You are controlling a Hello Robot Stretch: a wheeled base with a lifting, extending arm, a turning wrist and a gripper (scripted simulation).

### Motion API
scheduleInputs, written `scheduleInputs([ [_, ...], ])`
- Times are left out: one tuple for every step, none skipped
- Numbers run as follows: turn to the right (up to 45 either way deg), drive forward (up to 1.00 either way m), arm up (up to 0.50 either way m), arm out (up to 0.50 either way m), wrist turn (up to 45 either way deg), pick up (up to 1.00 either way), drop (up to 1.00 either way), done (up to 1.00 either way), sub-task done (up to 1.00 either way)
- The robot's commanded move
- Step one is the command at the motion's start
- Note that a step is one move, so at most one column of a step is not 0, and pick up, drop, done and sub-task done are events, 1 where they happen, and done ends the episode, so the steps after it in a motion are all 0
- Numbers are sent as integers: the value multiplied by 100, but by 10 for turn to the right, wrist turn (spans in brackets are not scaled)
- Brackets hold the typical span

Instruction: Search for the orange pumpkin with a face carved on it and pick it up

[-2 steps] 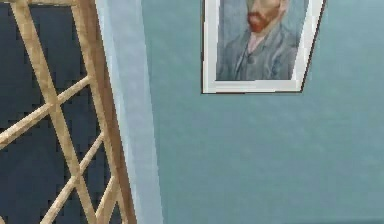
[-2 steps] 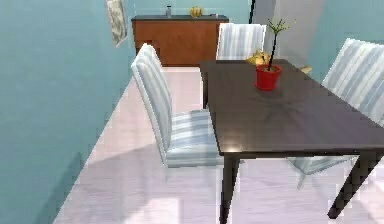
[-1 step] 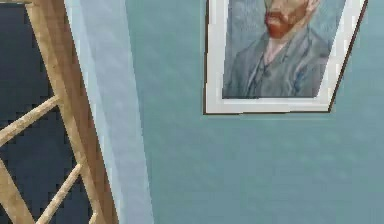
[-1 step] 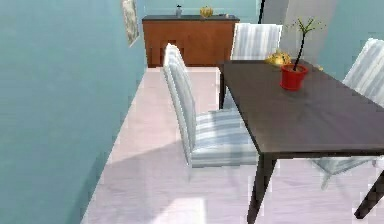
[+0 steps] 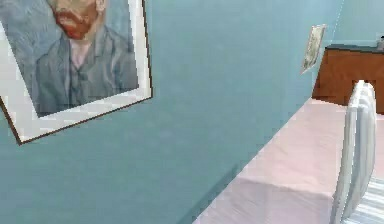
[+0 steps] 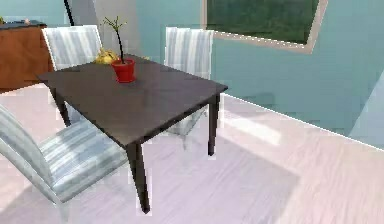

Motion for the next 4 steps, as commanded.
scheduleInputs([
  [390,0,0,0,0,0,0,0,0],
  [0,10,0,0,0,0,0,0,0],
  [-120,0,0,0,0,0,0,0,0],
  [0,50,0,0,0,0,0,0,0],
])
